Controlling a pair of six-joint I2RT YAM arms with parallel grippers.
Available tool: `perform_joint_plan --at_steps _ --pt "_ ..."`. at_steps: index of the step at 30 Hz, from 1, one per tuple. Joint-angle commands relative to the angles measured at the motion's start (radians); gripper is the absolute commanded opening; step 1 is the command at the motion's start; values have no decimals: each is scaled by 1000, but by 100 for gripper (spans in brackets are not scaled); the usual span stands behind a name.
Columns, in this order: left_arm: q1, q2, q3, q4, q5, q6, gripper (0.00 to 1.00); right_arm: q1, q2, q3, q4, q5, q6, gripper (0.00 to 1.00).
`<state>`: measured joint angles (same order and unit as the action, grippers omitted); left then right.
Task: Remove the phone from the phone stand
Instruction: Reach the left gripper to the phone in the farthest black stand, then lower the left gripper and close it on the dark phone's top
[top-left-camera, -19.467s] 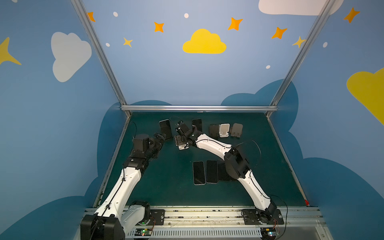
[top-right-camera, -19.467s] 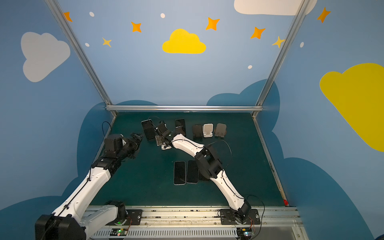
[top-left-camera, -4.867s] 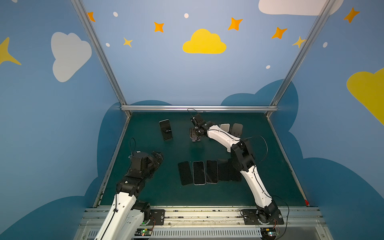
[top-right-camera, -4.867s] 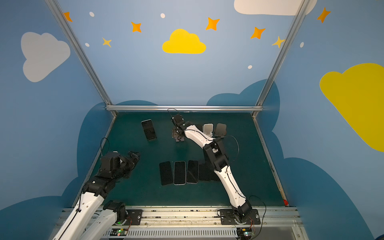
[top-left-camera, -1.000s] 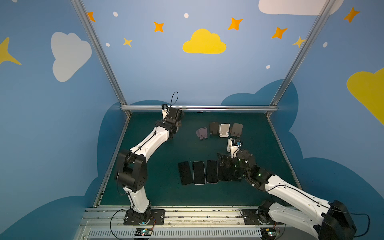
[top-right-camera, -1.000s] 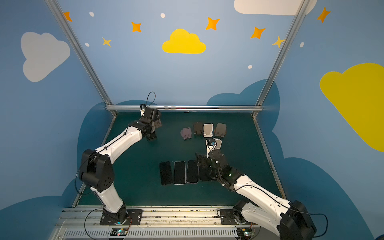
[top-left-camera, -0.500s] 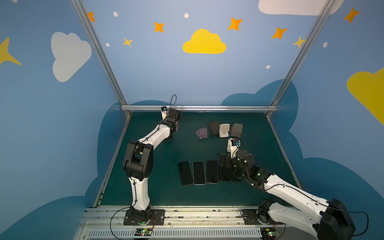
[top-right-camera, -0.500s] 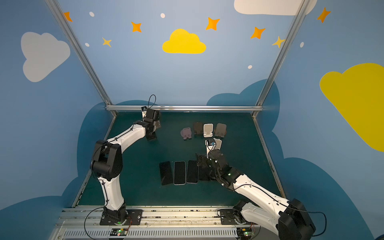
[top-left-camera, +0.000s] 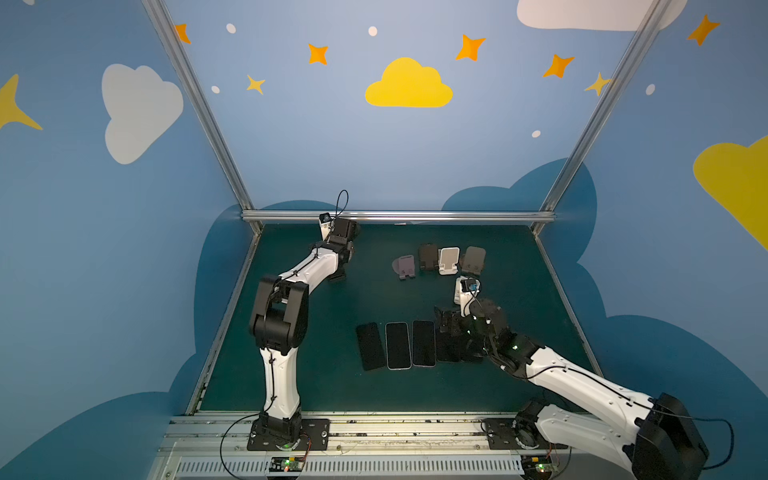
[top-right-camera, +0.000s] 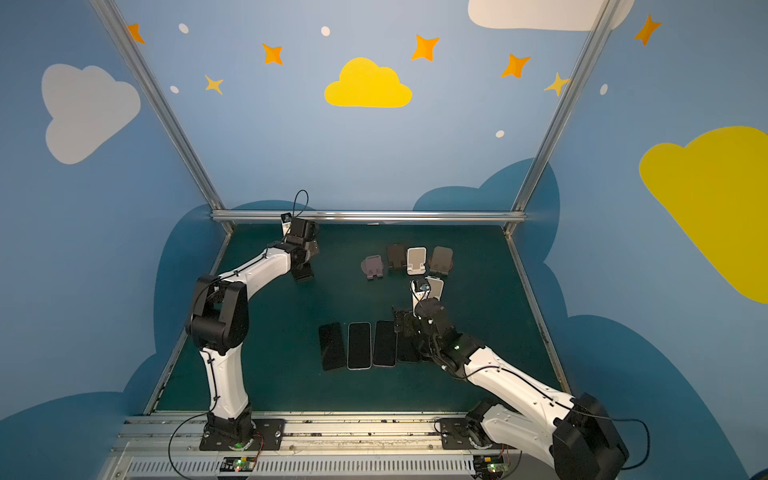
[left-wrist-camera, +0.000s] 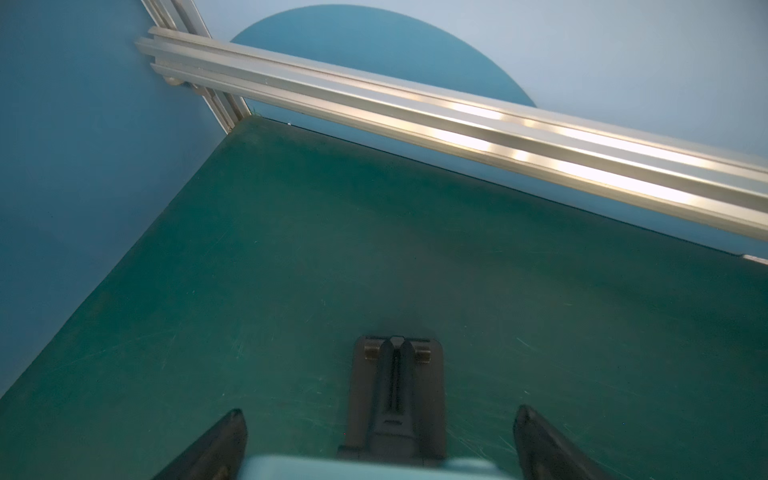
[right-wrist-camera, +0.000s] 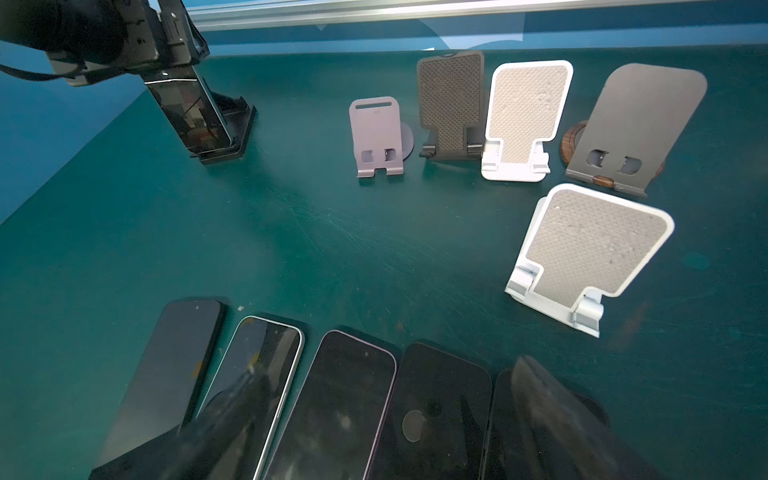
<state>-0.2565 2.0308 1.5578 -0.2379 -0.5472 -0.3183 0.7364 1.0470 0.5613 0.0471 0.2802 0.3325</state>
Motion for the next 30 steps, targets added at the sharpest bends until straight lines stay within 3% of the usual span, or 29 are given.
perform_joint_plan --at_steps 1,11,30 --pt "5 27 31 17 -1 41 98 -4 3 3 -1 16 -9 91" --pt "5 37 19 43 -17 46 91 -4 19 9 -2 20 -10 91" --pt "20 52 -28 104 -26 22 89 -6 23 25 -42 11 13 91"
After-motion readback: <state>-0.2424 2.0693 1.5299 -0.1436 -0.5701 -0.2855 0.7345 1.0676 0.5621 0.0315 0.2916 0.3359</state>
